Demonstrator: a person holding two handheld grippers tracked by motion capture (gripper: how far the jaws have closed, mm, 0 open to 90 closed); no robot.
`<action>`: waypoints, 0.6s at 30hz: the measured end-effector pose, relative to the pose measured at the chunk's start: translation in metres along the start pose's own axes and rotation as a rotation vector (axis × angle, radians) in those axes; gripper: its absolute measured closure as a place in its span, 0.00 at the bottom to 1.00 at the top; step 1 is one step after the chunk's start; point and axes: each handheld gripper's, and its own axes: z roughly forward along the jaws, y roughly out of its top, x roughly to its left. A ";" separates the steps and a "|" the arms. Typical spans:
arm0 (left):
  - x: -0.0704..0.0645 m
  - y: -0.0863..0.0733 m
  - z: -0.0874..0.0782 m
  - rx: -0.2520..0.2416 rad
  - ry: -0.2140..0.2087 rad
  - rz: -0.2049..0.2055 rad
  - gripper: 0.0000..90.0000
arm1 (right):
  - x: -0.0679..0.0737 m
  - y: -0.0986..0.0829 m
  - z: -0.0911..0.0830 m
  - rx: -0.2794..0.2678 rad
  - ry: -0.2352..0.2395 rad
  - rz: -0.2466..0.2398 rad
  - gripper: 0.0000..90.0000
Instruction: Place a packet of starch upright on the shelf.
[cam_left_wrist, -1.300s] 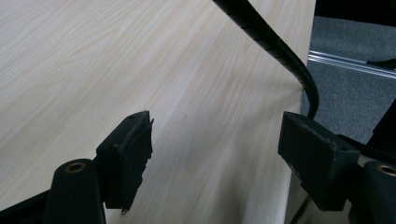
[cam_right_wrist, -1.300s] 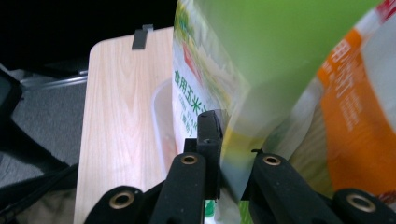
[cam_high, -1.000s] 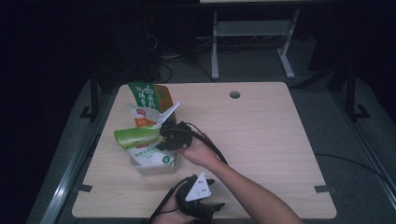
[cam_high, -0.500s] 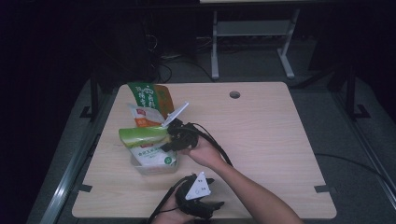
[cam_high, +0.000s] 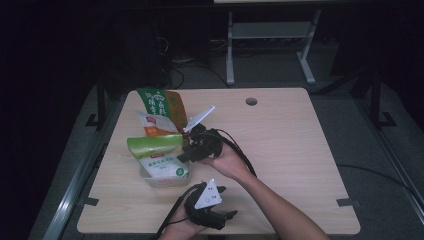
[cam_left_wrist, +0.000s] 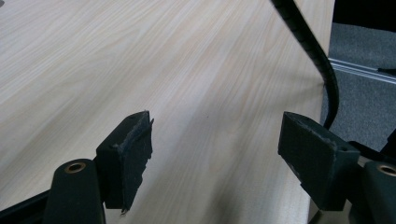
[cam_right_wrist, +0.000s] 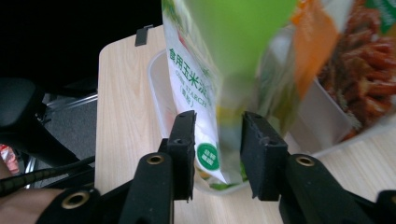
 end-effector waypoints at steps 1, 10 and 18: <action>0.001 0.000 0.000 0.000 0.000 -0.003 0.28 | 0.000 -0.001 -0.003 -0.001 -0.002 0.002 0.70; 0.003 0.000 -0.001 0.011 0.007 -0.005 0.28 | -0.006 -0.015 -0.035 -0.021 -0.039 0.057 0.63; 0.005 0.000 0.000 0.012 0.008 -0.009 0.28 | -0.017 -0.031 -0.057 -0.038 -0.081 0.120 0.57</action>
